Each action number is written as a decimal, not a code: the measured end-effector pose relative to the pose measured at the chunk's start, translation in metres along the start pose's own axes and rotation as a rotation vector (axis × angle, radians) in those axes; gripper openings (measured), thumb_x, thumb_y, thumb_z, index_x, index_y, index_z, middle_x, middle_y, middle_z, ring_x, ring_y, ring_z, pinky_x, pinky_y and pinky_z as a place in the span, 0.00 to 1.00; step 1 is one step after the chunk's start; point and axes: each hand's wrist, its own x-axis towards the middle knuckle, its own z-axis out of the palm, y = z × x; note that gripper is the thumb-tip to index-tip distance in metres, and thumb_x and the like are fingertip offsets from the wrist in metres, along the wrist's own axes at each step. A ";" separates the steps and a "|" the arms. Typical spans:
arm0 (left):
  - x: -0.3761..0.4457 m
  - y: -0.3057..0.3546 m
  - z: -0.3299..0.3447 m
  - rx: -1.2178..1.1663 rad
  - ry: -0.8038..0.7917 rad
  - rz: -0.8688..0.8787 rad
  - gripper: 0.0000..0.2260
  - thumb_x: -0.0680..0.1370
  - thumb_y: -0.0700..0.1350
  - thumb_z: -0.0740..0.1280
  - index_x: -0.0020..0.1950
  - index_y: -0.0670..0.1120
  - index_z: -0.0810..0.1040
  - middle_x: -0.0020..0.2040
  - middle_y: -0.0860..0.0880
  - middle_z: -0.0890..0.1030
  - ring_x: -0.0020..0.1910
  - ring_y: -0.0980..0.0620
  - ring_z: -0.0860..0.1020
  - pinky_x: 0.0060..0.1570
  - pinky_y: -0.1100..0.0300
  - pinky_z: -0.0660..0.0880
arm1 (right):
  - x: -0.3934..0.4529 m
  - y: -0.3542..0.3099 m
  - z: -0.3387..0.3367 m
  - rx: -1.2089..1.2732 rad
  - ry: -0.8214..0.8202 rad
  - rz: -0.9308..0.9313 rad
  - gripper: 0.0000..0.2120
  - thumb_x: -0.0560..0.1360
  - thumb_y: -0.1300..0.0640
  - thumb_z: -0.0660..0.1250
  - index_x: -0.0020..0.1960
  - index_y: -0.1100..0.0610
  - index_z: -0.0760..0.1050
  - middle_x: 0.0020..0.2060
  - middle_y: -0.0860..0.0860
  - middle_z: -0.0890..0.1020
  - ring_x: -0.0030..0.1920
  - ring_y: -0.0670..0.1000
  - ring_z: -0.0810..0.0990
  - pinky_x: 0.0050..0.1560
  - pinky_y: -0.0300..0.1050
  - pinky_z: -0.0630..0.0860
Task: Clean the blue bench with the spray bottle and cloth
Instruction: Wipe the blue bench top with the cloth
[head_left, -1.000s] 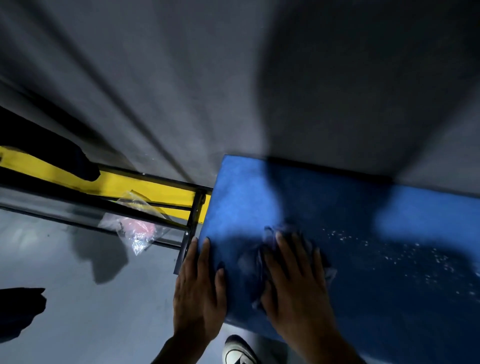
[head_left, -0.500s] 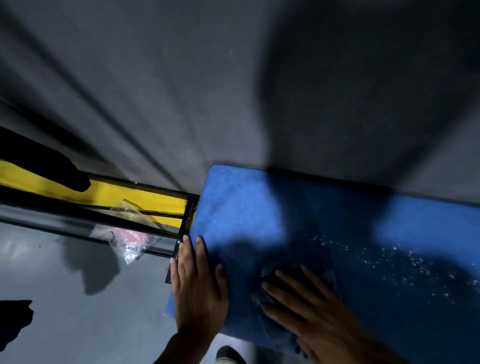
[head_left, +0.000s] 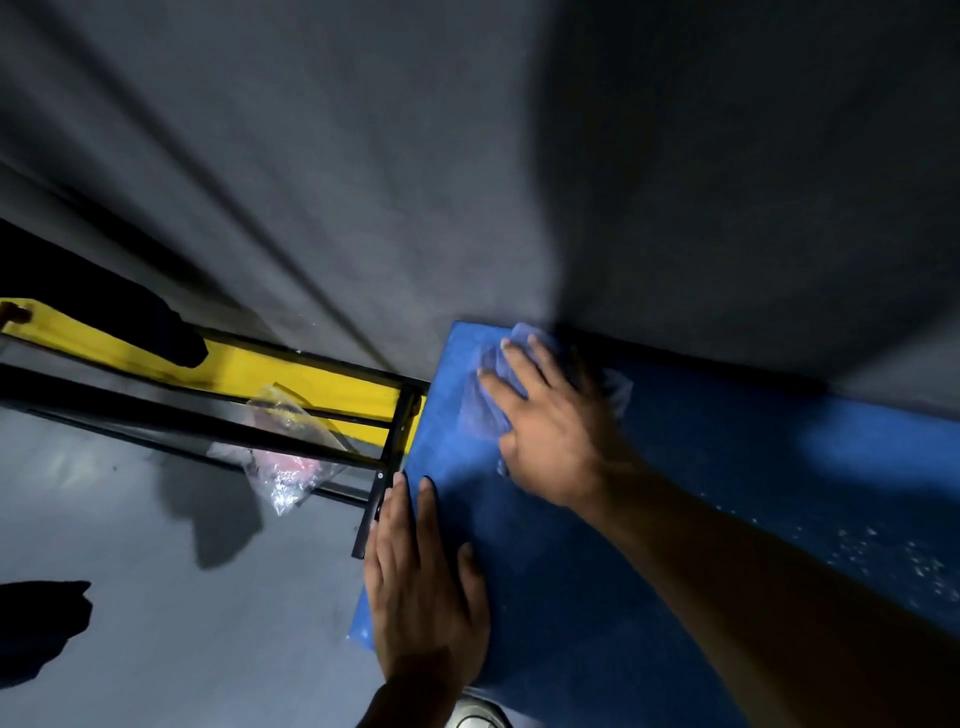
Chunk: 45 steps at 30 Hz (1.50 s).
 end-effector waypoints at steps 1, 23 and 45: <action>0.000 0.001 -0.001 0.002 -0.010 -0.009 0.32 0.79 0.54 0.56 0.82 0.45 0.61 0.82 0.42 0.62 0.80 0.40 0.63 0.73 0.38 0.67 | 0.010 -0.004 -0.002 -0.011 -0.014 0.067 0.42 0.68 0.39 0.69 0.80 0.48 0.63 0.82 0.55 0.60 0.81 0.60 0.55 0.78 0.66 0.54; -0.001 0.009 -0.018 0.114 -0.113 -0.012 0.32 0.80 0.55 0.49 0.82 0.43 0.59 0.83 0.41 0.61 0.83 0.42 0.58 0.81 0.40 0.55 | -0.227 0.005 0.051 0.030 0.148 0.102 0.46 0.48 0.45 0.74 0.67 0.51 0.80 0.75 0.52 0.74 0.74 0.58 0.70 0.71 0.71 0.63; -0.010 0.079 0.017 0.130 -0.074 0.235 0.29 0.80 0.49 0.55 0.81 0.41 0.64 0.83 0.41 0.60 0.83 0.44 0.58 0.80 0.39 0.55 | -0.155 0.077 0.035 -0.070 0.104 -0.162 0.27 0.77 0.44 0.61 0.76 0.45 0.71 0.81 0.51 0.65 0.81 0.58 0.61 0.76 0.70 0.58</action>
